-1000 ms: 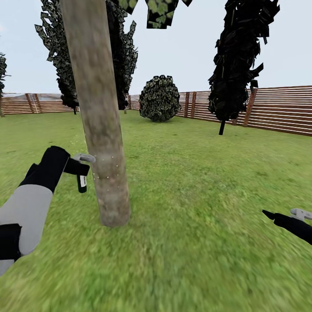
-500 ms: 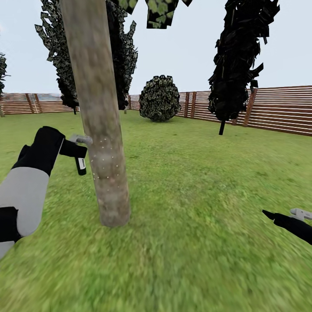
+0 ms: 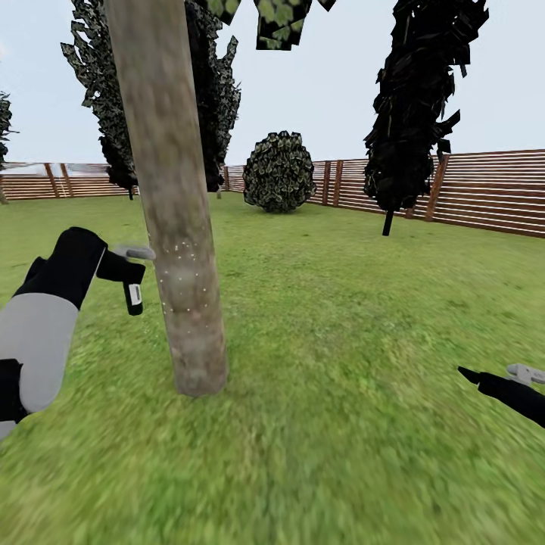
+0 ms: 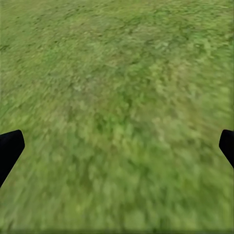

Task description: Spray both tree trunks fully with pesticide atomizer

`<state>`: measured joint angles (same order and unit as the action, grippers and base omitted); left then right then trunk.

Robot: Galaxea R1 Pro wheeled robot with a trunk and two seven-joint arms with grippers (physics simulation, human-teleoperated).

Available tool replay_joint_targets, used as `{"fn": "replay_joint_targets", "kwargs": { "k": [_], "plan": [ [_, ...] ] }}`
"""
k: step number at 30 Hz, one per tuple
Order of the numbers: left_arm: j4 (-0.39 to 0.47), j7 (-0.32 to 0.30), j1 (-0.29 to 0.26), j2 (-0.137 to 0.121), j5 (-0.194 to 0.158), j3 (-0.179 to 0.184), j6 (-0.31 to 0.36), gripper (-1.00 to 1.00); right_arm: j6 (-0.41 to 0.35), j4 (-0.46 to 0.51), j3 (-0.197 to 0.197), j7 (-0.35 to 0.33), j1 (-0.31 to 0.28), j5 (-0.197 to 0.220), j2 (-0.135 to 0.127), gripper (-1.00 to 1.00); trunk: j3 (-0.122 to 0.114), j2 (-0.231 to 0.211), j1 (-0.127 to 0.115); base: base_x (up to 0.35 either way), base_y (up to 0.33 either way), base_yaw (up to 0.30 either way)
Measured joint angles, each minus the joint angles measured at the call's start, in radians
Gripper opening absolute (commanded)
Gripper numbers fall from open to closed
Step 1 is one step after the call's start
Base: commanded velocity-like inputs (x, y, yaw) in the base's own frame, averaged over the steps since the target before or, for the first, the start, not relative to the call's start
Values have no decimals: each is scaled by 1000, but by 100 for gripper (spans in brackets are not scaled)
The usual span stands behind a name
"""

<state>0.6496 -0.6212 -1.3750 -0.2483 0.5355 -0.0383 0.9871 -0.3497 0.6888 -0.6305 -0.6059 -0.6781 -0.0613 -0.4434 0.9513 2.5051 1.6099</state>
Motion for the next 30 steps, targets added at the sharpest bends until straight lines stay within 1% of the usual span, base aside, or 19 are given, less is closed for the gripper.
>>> {"fn": "replay_joint_targets", "kwargs": {
  "k": [3,6,7,9,10,11,12,16,17,19,21,23,24,26,27,30],
  "plan": [
    [-82,2,2,-6,-1,0,-6,-100,0,0,0,0,0,1,0,100,0,0,0,0,0,0],
    [-121,4,4,-5,-2,1,-18,-100,0,0,0,0,0,0,0,100,0,0,0,0,0,0],
    [-151,4,5,-4,-1,1,-26,-100,0,0,0,0,0,0,0,100,0,0,0,0,0,0],
    [-209,7,5,-3,-1,2,-61,-100,0,0,0,0,0,0,0,100,0,0,0,0,0,0],
    [-251,10,6,-3,0,2,-90,-100,0,0,0,0,0,0,0,100,0,0,0,0,0,0],
    [-271,11,5,-3,0,2,-104,-100,0,0,0,0,0,0,0,100,0,0,0,0,0,0],
    [-313,20,7,-3,1,2,-132,-100,0,0,0,0,0,0,0,100,0,0,0,0,0,0],
    [-422,92,7,-3,0,2,-229,-100,0,0,0,0,0,0,0,100,0,0,0,0,0,0],
    [-462,110,7,-2,-1,2,-257,-100,0,0,0,0,0,0,0,100,0,0,0,0,0,0],
    [-494,123,8,-2,-3,1,-289,-100,0,0,0,0,0,1,0,100,0,0,0,0,0,0],
    [-507,138,22,-2,-3,1,-316,-100,0,0,0,0,0,0,0,100,0,0,0,0,0,0],
    [-514,183,67,-1,-4,2,-362,-100,0,0,0,0,0,0,0,100,0,0,0,0,0,0],
    [-514,192,78,0,-8,0,-375,-100,0,0,0,0,0,0,0,100,0,0,0,0,0,0],
    [-516,198,95,1,-10,0,-386,-100,0,0,0,0,0,0,0,100,0,0,0,0,0,0],
    [-516,200,116,1,-11,-1,-394,-100,0,0,0,0,0,0,0,100,0,0,0,0,0,0],
    [-516,201,168,1,-16,-2,-463,-100,0,0,0,0,0,0,0,100,0,0,0,0,0,0]
  ]
}}
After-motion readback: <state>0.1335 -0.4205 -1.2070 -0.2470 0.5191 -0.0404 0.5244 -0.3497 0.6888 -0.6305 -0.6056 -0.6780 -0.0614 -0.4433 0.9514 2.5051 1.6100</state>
